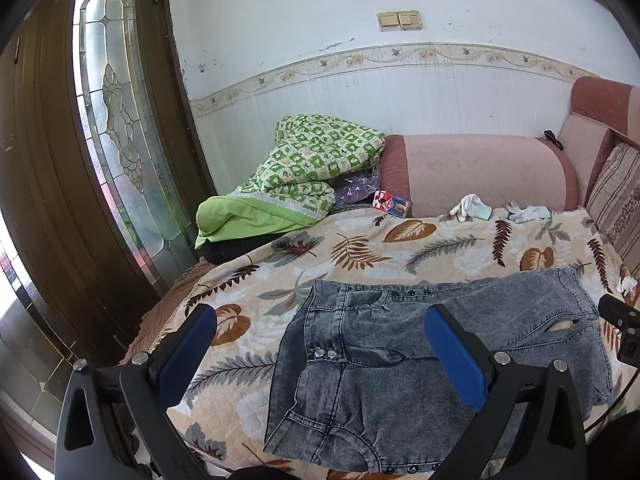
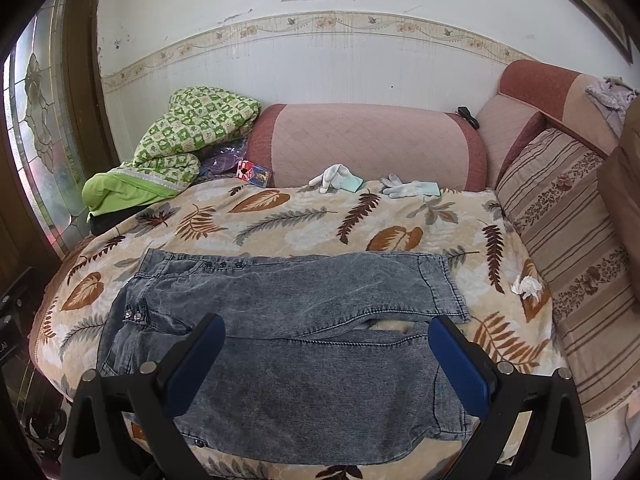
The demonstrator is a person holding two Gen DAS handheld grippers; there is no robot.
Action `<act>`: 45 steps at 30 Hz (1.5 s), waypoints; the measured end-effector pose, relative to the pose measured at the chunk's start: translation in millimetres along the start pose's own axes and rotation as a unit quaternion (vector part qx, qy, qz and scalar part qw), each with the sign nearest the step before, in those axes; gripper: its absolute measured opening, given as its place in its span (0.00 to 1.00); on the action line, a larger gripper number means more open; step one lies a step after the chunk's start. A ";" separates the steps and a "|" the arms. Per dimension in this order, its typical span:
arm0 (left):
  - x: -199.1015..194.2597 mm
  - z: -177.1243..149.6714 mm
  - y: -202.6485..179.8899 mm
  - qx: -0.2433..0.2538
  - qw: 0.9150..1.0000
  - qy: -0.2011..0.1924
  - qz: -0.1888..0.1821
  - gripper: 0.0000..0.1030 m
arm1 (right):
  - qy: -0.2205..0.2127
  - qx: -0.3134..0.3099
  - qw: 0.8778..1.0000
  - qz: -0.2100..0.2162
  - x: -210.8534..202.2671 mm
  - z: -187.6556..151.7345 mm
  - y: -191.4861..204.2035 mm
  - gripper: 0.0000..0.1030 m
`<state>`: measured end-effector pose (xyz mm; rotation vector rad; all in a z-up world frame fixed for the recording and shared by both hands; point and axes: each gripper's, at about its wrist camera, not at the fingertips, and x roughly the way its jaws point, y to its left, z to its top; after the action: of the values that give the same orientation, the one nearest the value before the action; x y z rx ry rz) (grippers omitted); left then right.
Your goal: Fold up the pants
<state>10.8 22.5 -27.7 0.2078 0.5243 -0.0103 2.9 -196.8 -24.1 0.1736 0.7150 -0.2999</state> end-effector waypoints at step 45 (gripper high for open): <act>419.4 -3.4 18.0 -0.056 0.934 0.333 -0.119 0.71 | 0.142 0.175 0.974 -0.009 320.5 65.8 -262.0 0.99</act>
<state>373.6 59.0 -235.9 0.0269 1.2246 -0.1496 186.6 -528.3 -203.2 0.5535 0.9449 -0.4217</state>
